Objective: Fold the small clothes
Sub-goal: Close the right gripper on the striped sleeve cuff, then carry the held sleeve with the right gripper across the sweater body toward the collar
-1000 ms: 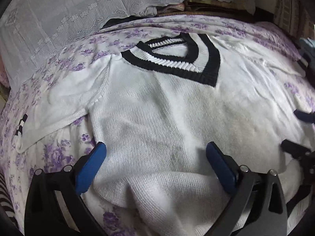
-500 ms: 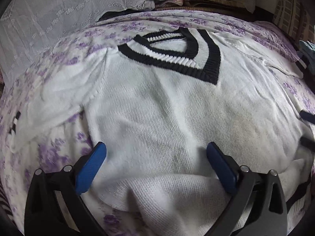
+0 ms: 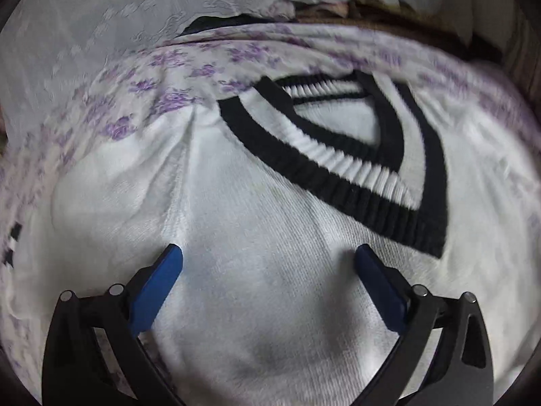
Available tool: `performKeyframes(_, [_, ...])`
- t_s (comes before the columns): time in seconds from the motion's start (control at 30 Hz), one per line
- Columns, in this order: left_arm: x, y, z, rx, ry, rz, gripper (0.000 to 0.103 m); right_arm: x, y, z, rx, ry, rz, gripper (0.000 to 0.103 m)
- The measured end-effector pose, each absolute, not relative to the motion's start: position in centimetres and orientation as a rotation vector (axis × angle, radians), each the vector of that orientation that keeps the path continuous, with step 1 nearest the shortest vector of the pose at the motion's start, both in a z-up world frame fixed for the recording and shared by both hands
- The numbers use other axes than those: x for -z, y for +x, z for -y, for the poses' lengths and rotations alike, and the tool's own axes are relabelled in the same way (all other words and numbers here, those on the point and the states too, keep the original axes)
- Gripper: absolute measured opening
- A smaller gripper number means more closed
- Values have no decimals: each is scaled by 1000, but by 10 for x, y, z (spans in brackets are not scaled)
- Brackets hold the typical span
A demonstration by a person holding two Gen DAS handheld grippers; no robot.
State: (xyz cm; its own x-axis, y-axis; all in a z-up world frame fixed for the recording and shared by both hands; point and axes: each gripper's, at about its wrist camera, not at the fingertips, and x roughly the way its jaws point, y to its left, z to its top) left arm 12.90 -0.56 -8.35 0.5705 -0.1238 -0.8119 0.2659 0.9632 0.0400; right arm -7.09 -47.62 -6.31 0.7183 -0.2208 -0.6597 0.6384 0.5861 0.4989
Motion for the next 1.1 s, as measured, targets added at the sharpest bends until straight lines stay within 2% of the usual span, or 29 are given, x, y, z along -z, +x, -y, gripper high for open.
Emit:
performKeyframes(0.23, [91,127,7,211,202,-930,99,80,-27,501,720,1005,-504,83])
performKeyframes(0.3, [90,127,8,208,209,-927,99,85,-16,500,732,1055,-468,75])
performKeyframes(0.33, [90,128,8,210,206,-928,99,88,-15,499,738,1062,-455,68])
performKeyframes(0.37, [90,129,7,212,199,-931,99,90,-12,497,744,1057,-438,52])
performKeyframes(0.4, [90,128,7,214,194,-933,99,94,-11,495,747,1036,-412,43])
performKeyframes(0.43, [90,127,7,215,190,-935,99,99,-12,497,749,1027,-412,29])
performKeyframes(0.47, [90,127,7,215,190,-934,99,105,-13,500,745,1044,-409,21])
performKeyframes(0.53, [90,127,6,214,194,-932,99,105,-17,507,697,1081,-383,13])
performKeyframes(1.1, [78,113,-9,195,206,-901,99,66,18,481,285,973,-360,11])
